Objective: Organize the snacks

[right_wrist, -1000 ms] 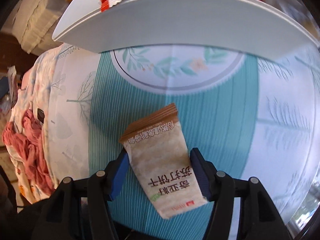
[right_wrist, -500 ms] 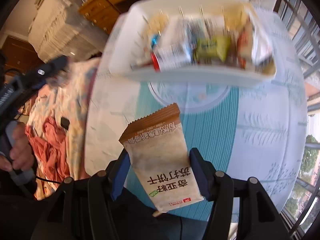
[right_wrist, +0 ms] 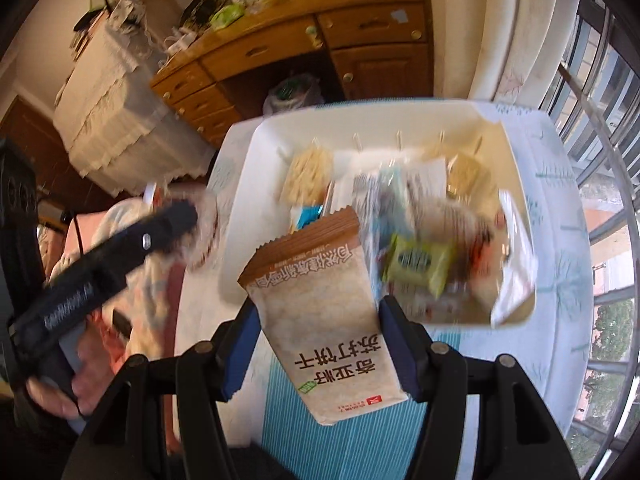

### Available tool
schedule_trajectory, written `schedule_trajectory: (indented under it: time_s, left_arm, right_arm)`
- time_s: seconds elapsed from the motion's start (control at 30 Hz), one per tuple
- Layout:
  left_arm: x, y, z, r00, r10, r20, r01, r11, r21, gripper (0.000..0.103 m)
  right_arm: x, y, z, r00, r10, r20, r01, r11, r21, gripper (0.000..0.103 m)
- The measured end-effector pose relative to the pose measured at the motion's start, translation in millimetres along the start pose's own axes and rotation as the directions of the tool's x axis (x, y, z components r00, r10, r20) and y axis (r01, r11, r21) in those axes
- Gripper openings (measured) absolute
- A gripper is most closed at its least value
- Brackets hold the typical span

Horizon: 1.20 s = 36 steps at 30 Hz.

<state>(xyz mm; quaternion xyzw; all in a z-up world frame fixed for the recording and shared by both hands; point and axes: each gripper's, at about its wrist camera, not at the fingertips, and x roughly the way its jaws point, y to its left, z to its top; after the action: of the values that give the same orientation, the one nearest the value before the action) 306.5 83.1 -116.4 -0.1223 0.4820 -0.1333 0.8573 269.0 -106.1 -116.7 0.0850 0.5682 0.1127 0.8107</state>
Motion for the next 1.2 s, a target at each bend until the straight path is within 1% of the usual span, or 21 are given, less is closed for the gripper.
schedule_trajectory:
  time_s: [0.1,0.17,0.2,0.23,0.27,0.33,0.37,0.47,0.53,0.63,0.7,0.77,0.9,0.93,1.03,1.1,1.2]
  left_arm:
    - [15,6,2,1.000,0.018,0.001,-0.018,0.999,-0.034,0.056]
    - [22,8,5,0.999,0.035,-0.007,-0.035,0.998,-0.043,0.058]
    - [24,9,5,0.999,0.042,-0.014,-0.043,0.998,-0.042,0.062]
    - [26,9,5,0.999,0.048,-0.020,-0.049,0.998,-0.042,0.072]
    - [27,9,6,0.998,0.053,-0.021,-0.054,0.998,-0.042,0.080]
    - [25,9,5,0.998,0.059,-0.020,-0.060,0.997,-0.051,0.084]
    - [24,9,4,0.998,0.058,-0.024,-0.059,0.996,-0.059,0.086]
    - [20,7,2,0.998,0.060,-0.037,-0.063,0.995,-0.079,0.087]
    - [14,3,-2,0.997,0.072,-0.034,-0.074,0.994,-0.079,0.087]
    - [-1,-4,-13,0.994,0.108,-0.019,-0.109,0.991,-0.079,0.088]
    - [-13,-8,-24,0.991,0.131,-0.007,-0.131,0.987,-0.095,0.088]
    - [-26,-12,-38,0.988,0.156,-0.006,-0.155,0.981,-0.116,0.089]
    - [-50,-22,-72,0.978,0.206,-0.013,-0.206,0.966,-0.158,0.090]
    - [-57,-26,-82,0.976,0.217,-0.017,-0.216,0.961,-0.170,0.091]
    - [-76,-36,-113,0.974,0.225,-0.020,-0.224,0.954,-0.200,0.096]
    - [-86,-43,-131,0.972,0.232,-0.024,-0.232,0.950,-0.210,0.096]
    - [-98,-54,-154,0.968,0.245,-0.050,-0.250,0.946,-0.205,0.096]
  right_arm:
    - [13,-9,13,0.999,-0.042,0.027,0.041,0.999,0.021,0.061]
    - [18,-15,16,0.999,-0.046,0.026,0.045,0.998,0.050,0.061]
    - [20,-19,18,0.999,-0.045,0.027,0.043,0.997,0.067,0.062]
    - [23,-23,19,0.999,-0.047,0.026,0.045,0.995,0.084,0.062]
    - [24,-25,19,0.998,-0.052,0.020,0.050,0.994,0.092,0.062]
    - [26,-30,19,0.998,-0.060,0.009,0.058,0.993,0.101,0.064]
    - [24,-31,18,0.998,-0.059,0.008,0.057,0.993,0.103,0.070]
    - [17,-34,15,0.999,-0.040,0.017,0.038,0.993,0.110,0.082]
    - [12,-36,12,0.999,-0.022,0.024,0.019,0.994,0.110,0.085]
    - [4,-37,3,1.000,0.013,0.028,-0.016,0.996,0.089,0.086]
    - [-1,-39,-7,0.999,0.031,0.028,-0.033,0.997,0.074,0.089]
    - [-6,-40,-17,0.999,0.038,0.023,-0.039,0.997,0.064,0.094]
    - [-20,-49,-51,0.998,0.058,0.003,-0.058,0.997,0.047,0.097]
    - [-23,-51,-60,0.998,0.058,-0.006,-0.058,0.997,0.044,0.097]
    - [-33,-59,-88,0.998,0.057,-0.030,-0.056,0.998,0.041,0.098]
    - [-39,-64,-104,0.998,0.062,-0.030,-0.061,0.997,0.045,0.098]
    - [-45,-70,-129,0.997,0.042,-0.070,-0.038,0.998,0.054,0.098]
